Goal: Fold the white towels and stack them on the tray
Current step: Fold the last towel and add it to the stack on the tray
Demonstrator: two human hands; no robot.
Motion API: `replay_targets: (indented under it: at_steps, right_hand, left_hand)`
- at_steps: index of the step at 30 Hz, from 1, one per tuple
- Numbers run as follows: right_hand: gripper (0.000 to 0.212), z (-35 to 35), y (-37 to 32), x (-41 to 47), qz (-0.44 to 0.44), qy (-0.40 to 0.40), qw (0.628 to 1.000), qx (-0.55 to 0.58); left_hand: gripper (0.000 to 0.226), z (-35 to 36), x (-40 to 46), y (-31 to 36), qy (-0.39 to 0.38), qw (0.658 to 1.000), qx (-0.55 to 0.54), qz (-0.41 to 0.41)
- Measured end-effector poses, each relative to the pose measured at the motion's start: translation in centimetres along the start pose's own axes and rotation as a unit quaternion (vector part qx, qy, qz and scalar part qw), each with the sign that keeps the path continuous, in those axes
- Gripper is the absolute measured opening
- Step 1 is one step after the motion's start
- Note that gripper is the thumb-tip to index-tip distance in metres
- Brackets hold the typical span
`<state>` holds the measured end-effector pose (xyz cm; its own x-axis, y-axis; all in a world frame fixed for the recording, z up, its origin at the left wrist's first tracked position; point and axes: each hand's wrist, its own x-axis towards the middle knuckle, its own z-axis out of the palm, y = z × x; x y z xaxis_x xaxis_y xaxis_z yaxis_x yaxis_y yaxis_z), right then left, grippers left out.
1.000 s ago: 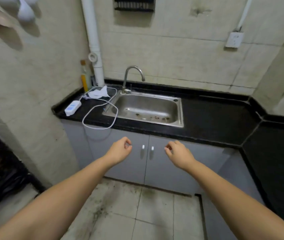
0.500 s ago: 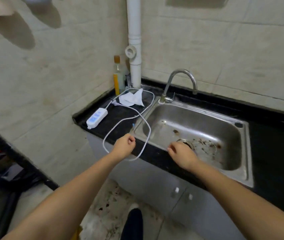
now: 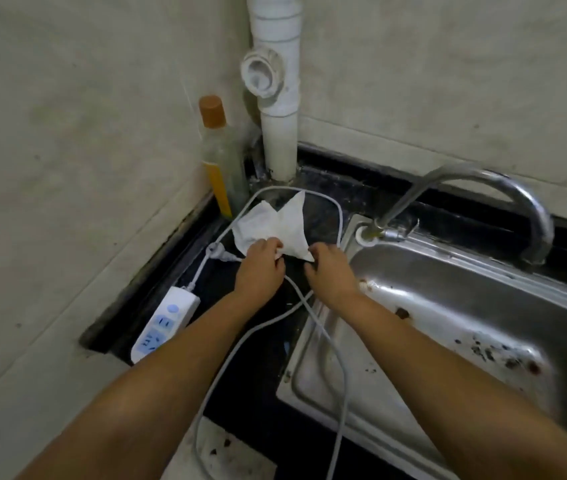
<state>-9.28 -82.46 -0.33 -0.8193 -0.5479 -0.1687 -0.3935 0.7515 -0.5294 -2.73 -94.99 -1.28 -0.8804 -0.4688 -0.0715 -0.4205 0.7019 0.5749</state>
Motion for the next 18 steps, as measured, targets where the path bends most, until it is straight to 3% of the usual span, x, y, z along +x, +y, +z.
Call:
replay_targets:
  at_steps: [4,7,10,14,18]
  right_hand:
    - [0.038,2.3,0.0,3.4,0.004,-0.001,0.994,-0.113]
    - [0.029,2.7,0.4,4.1,0.005,0.0,0.992,-0.125]
    - [0.025,1.3,0.9,3.4,-0.021,0.017,0.996,-0.088]
    - [0.008,-3.2,3.0,-0.2,-0.008,0.057,0.997,0.054]
    - [0.007,-8.8,7.7,-6.8,0.013,0.134,0.972,0.194]
  left_hand:
    - [0.05,1.6,3.2,-0.8,-0.022,0.991,0.091,0.097]
    - [0.032,2.1,3.8,-1.2,-0.064,0.975,0.164,0.137]
    - [0.016,1.8,3.6,-0.8,-0.027,0.972,0.185,0.145]
    - [0.028,0.4,2.7,2.1,0.029,0.966,0.165,0.197]
    - [0.037,0.3,0.0,7.5,0.047,0.945,0.152,0.285]
